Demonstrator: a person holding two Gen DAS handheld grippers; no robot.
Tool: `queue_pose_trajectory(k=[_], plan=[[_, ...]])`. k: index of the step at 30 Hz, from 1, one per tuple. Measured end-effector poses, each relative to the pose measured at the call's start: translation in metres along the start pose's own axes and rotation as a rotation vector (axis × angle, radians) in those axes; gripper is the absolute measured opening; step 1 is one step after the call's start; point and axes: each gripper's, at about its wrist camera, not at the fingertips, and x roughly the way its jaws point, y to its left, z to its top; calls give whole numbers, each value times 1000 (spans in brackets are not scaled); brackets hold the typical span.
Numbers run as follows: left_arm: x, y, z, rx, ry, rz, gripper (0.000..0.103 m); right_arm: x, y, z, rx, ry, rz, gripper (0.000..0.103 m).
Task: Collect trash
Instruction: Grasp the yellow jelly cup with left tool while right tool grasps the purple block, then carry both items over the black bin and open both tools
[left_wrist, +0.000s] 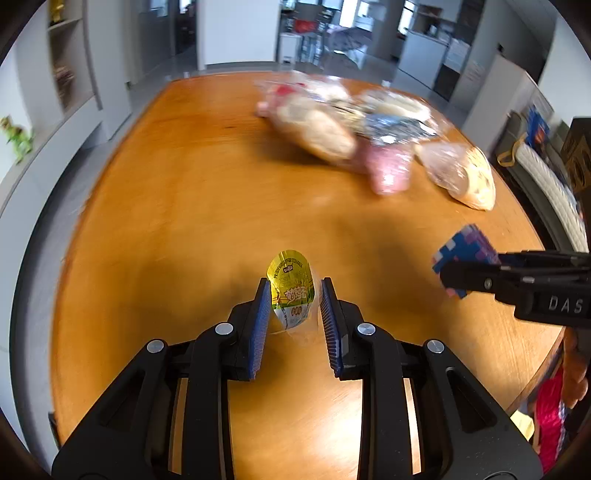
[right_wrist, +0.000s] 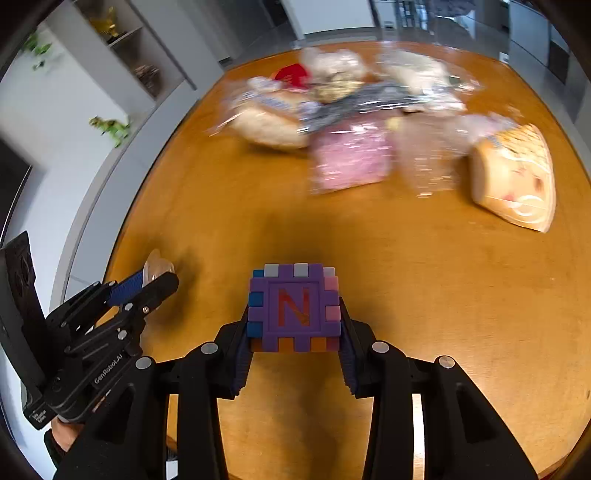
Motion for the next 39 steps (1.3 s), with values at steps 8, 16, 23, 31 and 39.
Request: queue_pose_trajectory(k=[8, 16, 23, 31, 39], plan=[[-53, 74, -43, -115, -48, 80, 27, 27, 104, -10, -172, 64, 93, 41], [-104, 156, -111, -245, -57, 209, 27, 53, 216, -44, -378, 121, 184, 41], [-151, 230, -193, -431, -61, 320, 27, 77, 312, -90, -566, 185, 307, 41], [-184, 297, -300, -696, -15, 434, 27, 119, 401, -167, -795, 308, 355, 41], [-196, 327, -354, -915, -10, 532, 97, 162, 435, -215, -798, 369, 346, 67]])
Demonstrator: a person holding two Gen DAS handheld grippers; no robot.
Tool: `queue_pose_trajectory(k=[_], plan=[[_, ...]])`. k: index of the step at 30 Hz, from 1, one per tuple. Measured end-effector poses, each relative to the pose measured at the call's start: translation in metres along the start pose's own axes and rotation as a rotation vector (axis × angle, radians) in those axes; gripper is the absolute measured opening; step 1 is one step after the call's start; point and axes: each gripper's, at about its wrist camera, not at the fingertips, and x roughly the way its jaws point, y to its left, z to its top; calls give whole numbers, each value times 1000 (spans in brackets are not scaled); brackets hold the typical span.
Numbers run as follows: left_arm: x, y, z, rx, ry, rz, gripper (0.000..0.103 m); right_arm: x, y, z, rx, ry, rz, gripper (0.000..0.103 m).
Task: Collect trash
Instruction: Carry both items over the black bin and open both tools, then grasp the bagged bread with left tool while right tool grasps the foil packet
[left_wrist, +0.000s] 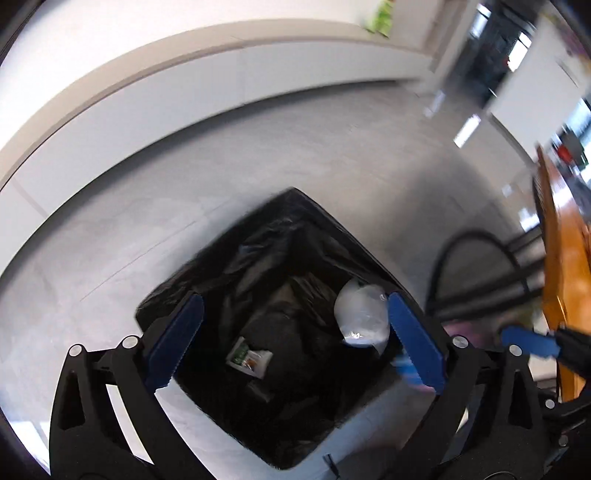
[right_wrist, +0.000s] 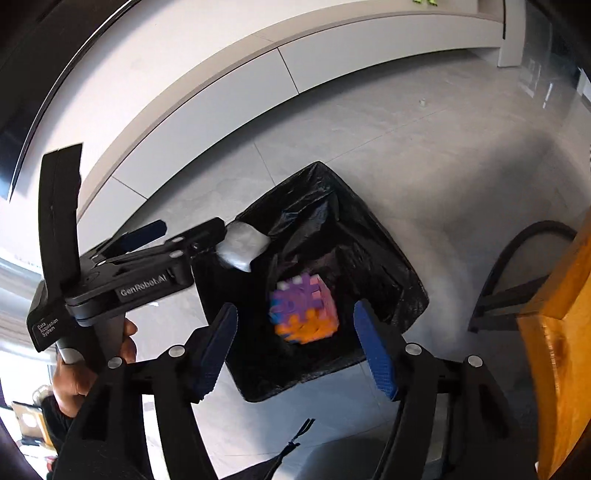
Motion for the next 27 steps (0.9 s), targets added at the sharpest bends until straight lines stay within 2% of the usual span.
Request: queue_pose_trajectory(k=[5, 15, 19, 24, 27], plan=[[-1, 12, 5, -48, -6, 7, 97, -9, -10, -6, -4, -11, -3, 67], [-8, -19, 7, 16, -23, 16, 97, -27, -20, -16, 26, -65, 43, 67], [-12, -45, 11, 64, -33, -11, 97, -45, -32, -20, 48, -101, 51, 67], [-16, -96, 16, 151, -44, -56, 97, -73, -71, -30, 120, -156, 49, 67], [-17, -135, 22, 198, -44, -98, 97, -96, -104, -39, 173, -196, 11, 67]])
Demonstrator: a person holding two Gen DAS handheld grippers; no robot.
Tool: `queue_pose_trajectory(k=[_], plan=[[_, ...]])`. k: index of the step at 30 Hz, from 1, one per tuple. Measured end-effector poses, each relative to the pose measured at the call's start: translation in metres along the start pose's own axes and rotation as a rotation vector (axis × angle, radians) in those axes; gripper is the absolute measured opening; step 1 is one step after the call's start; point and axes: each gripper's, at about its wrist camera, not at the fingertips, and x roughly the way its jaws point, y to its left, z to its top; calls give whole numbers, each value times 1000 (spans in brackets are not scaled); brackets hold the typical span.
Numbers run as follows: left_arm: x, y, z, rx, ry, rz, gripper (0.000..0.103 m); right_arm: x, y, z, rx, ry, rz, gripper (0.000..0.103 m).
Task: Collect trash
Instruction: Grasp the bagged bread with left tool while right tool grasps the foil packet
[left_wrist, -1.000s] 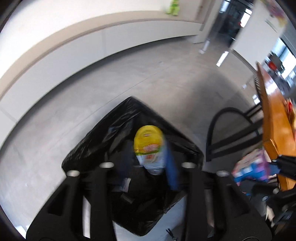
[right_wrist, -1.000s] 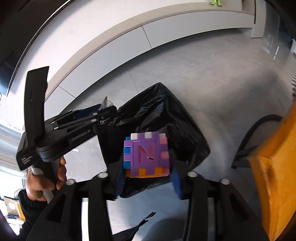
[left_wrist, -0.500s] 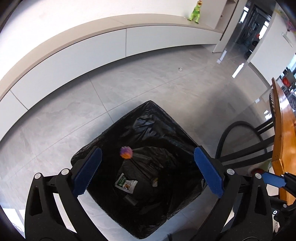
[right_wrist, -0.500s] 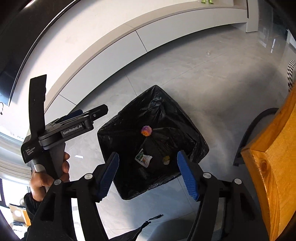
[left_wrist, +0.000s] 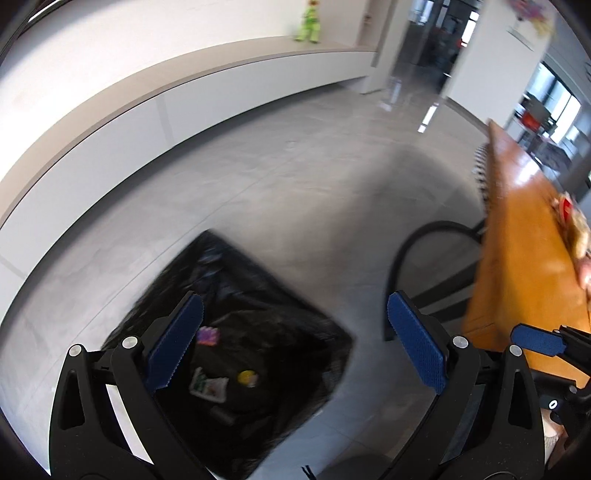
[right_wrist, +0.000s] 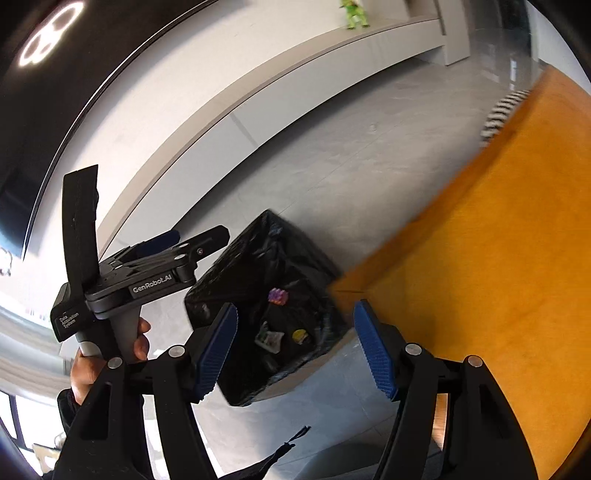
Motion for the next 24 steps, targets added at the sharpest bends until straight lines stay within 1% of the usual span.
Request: queue_pose_trajectory(k=[1, 3, 6, 7, 9, 12, 15, 19, 22, 24], plan=[[2, -17, 6, 22, 1, -24, 97, -6, -7, 0, 11, -9, -12, 67], [5, -44, 13, 55, 3, -57, 97, -26, -33, 0, 49, -35, -45, 67], [10, -93, 27, 121, 7, -107, 97, -57, -76, -3, 112, -73, -108, 67], [12, -115, 33, 151, 10, -128, 97, -65, -88, -4, 132, -83, -124, 67], [15, -144, 41, 194, 12, -160, 97, -89, -122, -6, 195, -115, -153, 67], [22, -195, 51, 270, 10, -177, 97, -118, -163, -10, 281, -160, -180, 67], [31, -246, 61, 336, 32, -221, 97, -148, -202, -15, 356, -202, -225, 67], [35, -303, 69, 400, 56, -268, 97, -186, -247, -23, 429, -251, -299, 67], [36, -346, 77, 427, 90, -336, 97, -205, -274, -33, 486, -275, -332, 67], [35, -372, 84, 442, 103, -381, 97, -222, -295, -41, 524, -290, -373, 67]])
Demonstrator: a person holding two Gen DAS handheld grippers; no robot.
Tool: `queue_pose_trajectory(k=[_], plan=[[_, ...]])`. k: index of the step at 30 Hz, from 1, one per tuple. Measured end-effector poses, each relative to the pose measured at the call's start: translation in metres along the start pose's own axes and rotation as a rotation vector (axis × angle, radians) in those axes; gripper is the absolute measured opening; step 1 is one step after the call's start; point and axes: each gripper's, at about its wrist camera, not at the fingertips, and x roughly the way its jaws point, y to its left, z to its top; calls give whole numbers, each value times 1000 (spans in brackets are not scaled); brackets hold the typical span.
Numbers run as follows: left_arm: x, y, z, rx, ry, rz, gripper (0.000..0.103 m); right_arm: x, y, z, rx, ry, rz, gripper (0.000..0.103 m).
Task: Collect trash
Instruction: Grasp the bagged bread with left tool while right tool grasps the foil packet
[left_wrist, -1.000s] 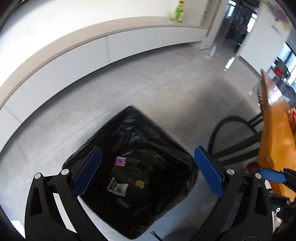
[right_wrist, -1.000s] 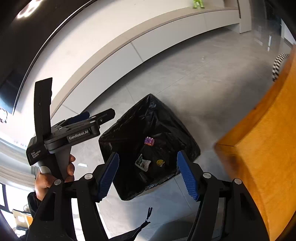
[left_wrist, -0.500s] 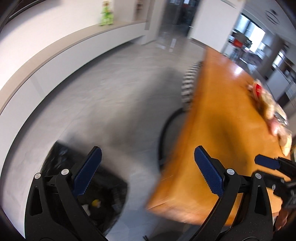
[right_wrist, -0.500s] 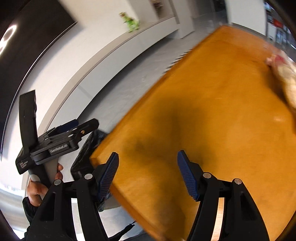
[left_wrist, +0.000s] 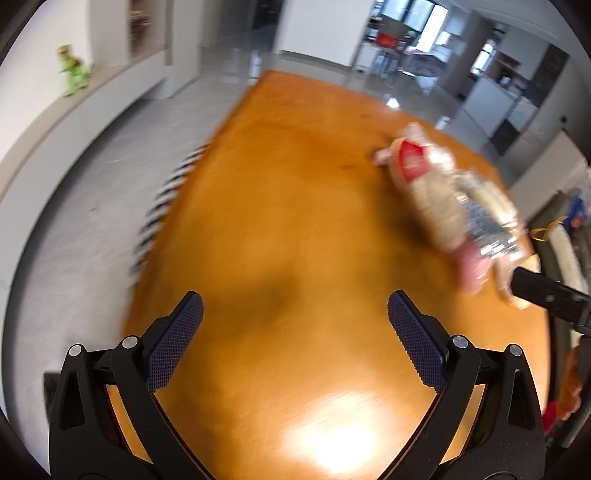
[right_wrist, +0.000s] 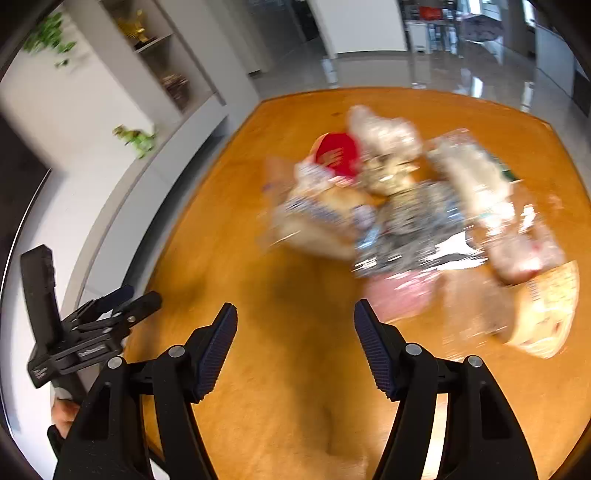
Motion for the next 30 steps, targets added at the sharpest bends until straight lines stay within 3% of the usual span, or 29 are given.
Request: queue_pose_trajectory(k=[4, 9, 13, 16, 19, 20, 21, 22, 28, 29, 30], plan=[[17, -43, 35, 43, 27, -96, 97, -9, -37, 17, 63, -27, -38, 67], [60, -81, 65, 45, 103, -151, 97, 3, -77, 34, 130, -4, -52, 67], [97, -96, 76, 38, 168, -152, 97, 16, -95, 37, 191, 21, -24, 67], [119, -97, 73, -2, 212, -196, 97, 21, -102, 41, 208, 23, -6, 67], [128, -99, 70, -28, 209, -226, 96, 24, -103, 44, 207, 22, -2, 67], [126, -100, 69, -24, 193, -231, 94, 24, -102, 44, 205, 22, -5, 67], [126, -103, 68, -18, 185, -234, 74, 24, -100, 45, 203, 23, -7, 67], [128, -104, 68, -16, 193, -251, 62, 25, -100, 45, 204, 23, -7, 67], [114, -106, 62, 10, 167, -246, 56, 42, -103, 51, 229, 34, -12, 67], [109, -104, 61, 14, 163, -245, 56, 45, -104, 52, 235, 32, -2, 62], [105, -102, 59, 18, 159, -240, 56, 47, -103, 54, 234, 32, -6, 39]])
